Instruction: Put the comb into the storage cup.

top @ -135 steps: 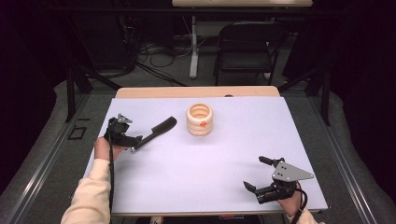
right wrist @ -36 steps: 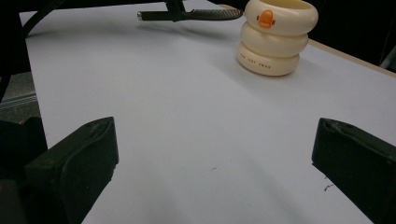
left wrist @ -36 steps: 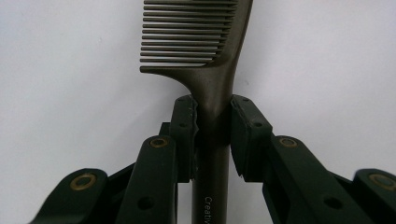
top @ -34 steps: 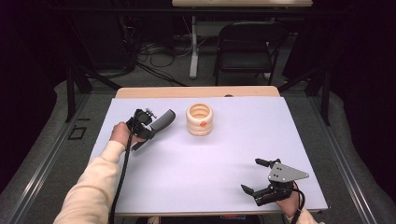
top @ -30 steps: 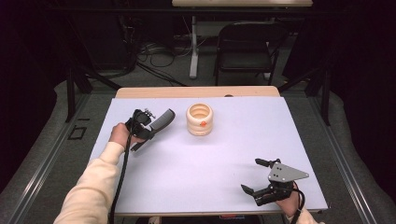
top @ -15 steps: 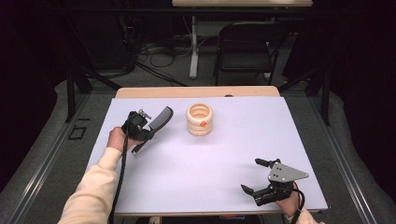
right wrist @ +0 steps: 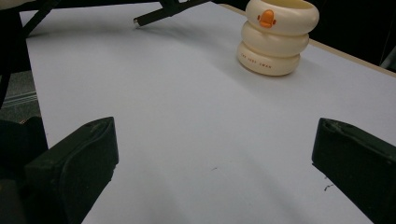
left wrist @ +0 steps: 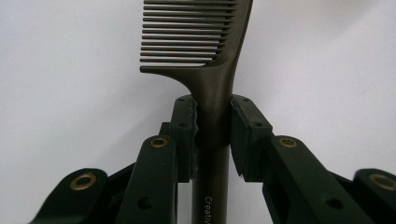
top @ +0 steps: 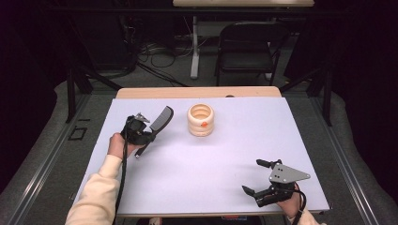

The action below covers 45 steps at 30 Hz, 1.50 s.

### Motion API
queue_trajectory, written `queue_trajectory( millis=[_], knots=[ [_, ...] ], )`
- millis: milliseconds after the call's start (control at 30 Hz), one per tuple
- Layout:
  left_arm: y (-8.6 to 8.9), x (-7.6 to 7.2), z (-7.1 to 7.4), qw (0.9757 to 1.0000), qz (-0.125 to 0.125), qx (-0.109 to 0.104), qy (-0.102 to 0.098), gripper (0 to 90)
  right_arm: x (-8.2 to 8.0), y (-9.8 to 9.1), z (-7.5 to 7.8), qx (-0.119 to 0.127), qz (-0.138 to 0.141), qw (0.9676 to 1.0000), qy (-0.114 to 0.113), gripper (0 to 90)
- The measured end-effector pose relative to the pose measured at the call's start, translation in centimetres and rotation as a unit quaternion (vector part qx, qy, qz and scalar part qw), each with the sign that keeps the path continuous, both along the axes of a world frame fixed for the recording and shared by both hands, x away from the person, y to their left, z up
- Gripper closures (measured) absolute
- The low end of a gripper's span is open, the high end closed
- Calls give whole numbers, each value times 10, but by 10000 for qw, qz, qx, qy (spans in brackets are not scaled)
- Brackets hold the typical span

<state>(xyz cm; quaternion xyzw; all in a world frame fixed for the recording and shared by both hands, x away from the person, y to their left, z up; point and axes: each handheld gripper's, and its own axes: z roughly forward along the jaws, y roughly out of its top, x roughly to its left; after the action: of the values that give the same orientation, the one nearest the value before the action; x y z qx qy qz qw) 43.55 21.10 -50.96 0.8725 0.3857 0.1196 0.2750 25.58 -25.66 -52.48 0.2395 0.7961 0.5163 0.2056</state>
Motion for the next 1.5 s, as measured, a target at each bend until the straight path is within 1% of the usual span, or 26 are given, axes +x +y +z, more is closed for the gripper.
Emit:
queue_trajectory(
  millis=[67,133,167,300,333,467,567,700,867,1000,1500],
  knots=[
    [1,-1,1,10000,8,-66,-37,723,0,0,0,-2,-3,10000,1,0],
    [2,-1,1,9999,23,-74,-70,724,0,0,0,15,-15,10000,-13,0],
    [2,-1,1,9999,31,-125,-100,724,0,0,0,15,-19,10000,-12,0],
    [2,-2,2,9997,34,-162,-152,724,0,0,0,1,-12,10000,5,0],
    [2,-2,2,9996,54,-196,-193,724,0,0,0,-3,-10,10000,-4,0],
    [1,-3,3,9995,46,-207,-252,723,0,-1,0,13,-17,10000,-6,0],
    [0,-5,4,9991,76,-256,-339,723,0,-1,0,1,-14,10000,-7,0],
    [0,-6,4,9989,80,-289,-362,724,0,0,0,3,-20,10000,11,0],
    [-1,-7,5,9984,104,-334,-437,723,0,-1,-1,10,-21,10000,18,0],
    [-3,-8,5,9980,37,-349,-522,723,1,-1,0,31,-43,10000,44,0],
    [-4,-10,7,9959,77,-573,-694,724,1,-2,-1,39,-67,9999,76,0]
  ],
)
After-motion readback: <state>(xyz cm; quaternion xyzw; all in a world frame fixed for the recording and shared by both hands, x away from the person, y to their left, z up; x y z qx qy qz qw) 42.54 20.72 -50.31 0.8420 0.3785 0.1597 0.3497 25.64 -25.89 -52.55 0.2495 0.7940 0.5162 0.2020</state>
